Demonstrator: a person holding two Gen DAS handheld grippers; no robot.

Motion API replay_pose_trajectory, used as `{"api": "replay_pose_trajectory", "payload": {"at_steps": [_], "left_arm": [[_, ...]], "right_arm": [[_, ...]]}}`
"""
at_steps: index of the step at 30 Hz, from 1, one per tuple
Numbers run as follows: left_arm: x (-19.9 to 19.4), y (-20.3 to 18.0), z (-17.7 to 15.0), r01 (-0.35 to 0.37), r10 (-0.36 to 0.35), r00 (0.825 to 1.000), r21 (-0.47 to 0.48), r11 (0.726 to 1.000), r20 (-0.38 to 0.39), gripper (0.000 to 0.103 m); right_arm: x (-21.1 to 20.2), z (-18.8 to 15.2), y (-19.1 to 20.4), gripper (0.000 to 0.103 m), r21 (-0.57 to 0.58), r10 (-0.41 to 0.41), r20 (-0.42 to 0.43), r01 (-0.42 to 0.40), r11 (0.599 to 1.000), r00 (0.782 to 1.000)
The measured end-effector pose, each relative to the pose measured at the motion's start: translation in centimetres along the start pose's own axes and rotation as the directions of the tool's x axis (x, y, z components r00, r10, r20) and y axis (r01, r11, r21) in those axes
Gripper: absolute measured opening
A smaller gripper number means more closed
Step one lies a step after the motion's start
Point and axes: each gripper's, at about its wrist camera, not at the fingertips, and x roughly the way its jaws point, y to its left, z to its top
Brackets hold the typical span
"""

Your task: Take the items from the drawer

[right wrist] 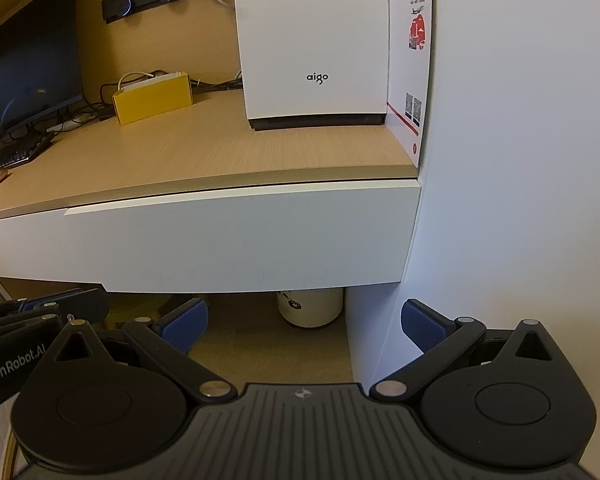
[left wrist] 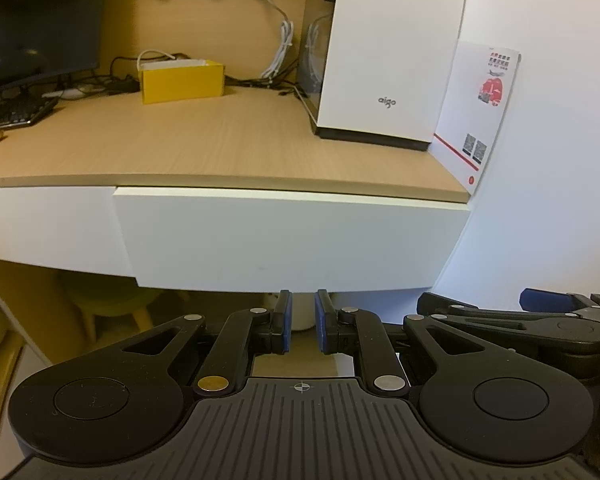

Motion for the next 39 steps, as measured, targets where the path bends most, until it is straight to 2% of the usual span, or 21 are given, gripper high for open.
{"api": "replay_pose_trajectory", "payload": {"at_steps": [12, 22, 25, 26, 29, 34, 39], "left_arm": [[0.1, 0.2, 0.3, 0.005, -0.005, 1.000, 0.002, 1.000, 0.005, 0.015], [1.3, 1.7, 0.5, 0.028, -0.028, 0.999, -0.001, 1.000, -0.033, 0.015], [2.0, 2.3, 0.8, 0.049, -0.049, 0.998, -0.005, 0.999, -0.045, 0.015], [2.3, 2.6, 0.9, 0.077, -0.077, 0.996, -0.001, 0.997, -0.052, 0.015], [3.3, 3.7, 1.1, 0.101, -0.102, 0.993, -0.023, 0.995, -0.056, 0.015], [5.1, 6.4, 1.7, 0.090, -0.093, 0.994, -0.064, 0.994, -0.060, 0.015], [6.0, 11.9, 4.0, 0.059, -0.065, 0.997, -0.140, 0.988, -0.036, 0.015]], "right_arm": [[0.0, 0.1, 0.2, 0.103, -0.007, -0.001, 0.002, 0.001, 1.000, 1.000], [0.8, 0.5, -0.3, 0.103, 0.026, -0.024, -0.009, 0.025, 0.999, 1.000], [1.2, 0.6, 0.0, 0.103, 0.016, -0.025, -0.023, 0.025, 1.000, 0.999], [1.5, 0.7, 0.2, 0.103, 0.008, -0.030, -0.028, 0.030, 1.000, 0.999], [2.2, 1.0, 0.5, 0.103, 0.010, -0.033, -0.037, 0.033, 0.999, 0.999], [4.5, 2.1, 0.9, 0.103, 0.046, -0.015, -0.051, 0.017, 0.999, 0.999], [6.1, 3.8, 2.0, 0.103, 0.014, 0.050, -0.095, -0.049, 0.999, 0.994]]}}
